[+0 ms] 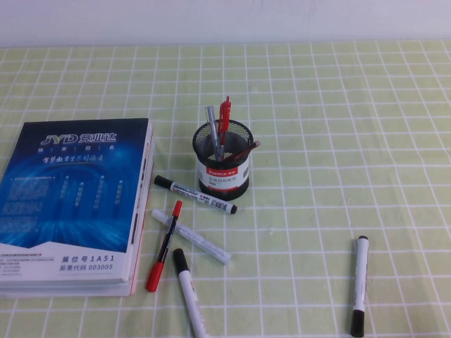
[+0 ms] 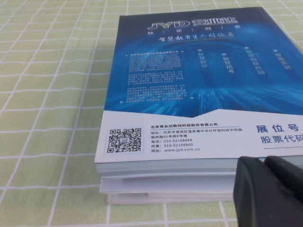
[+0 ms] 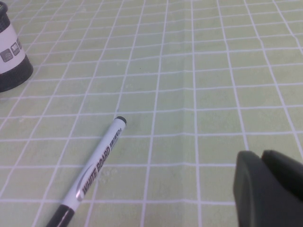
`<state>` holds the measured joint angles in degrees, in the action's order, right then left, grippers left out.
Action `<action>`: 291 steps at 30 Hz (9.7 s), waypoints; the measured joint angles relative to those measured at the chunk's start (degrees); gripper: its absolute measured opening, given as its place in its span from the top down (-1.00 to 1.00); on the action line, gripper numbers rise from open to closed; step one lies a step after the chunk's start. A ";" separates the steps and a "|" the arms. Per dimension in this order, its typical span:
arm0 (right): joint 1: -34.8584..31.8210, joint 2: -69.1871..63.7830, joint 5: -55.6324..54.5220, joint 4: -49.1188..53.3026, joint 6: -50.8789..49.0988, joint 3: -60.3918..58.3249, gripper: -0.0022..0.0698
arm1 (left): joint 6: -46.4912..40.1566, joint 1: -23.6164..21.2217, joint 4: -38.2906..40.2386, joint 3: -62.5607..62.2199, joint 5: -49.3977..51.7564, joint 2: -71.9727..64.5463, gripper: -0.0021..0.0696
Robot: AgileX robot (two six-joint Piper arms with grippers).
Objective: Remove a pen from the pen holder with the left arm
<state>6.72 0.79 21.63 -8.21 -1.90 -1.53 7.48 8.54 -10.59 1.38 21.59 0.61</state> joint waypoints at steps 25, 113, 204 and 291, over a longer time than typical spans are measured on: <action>0.00 0.00 0.00 0.00 0.00 0.00 0.98 | 7.03 0.00 -0.22 0.00 -22.79 0.00 0.94; 0.00 0.00 0.00 0.00 0.00 0.00 0.98 | 15.34 13.09 -23.95 -24.55 -75.58 -79.52 0.94; 0.00 0.00 0.00 0.00 0.00 0.00 0.98 | 24.88 25.97 -33.08 -50.48 -44.70 -74.96 0.88; 0.00 0.00 0.00 0.00 0.00 0.00 0.98 | -9.03 37.78 6.81 -29.31 -36.95 -61.78 0.94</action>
<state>6.72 0.79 21.63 -8.21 -1.90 -1.53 -1.55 46.32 -3.78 -27.93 -15.36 -61.16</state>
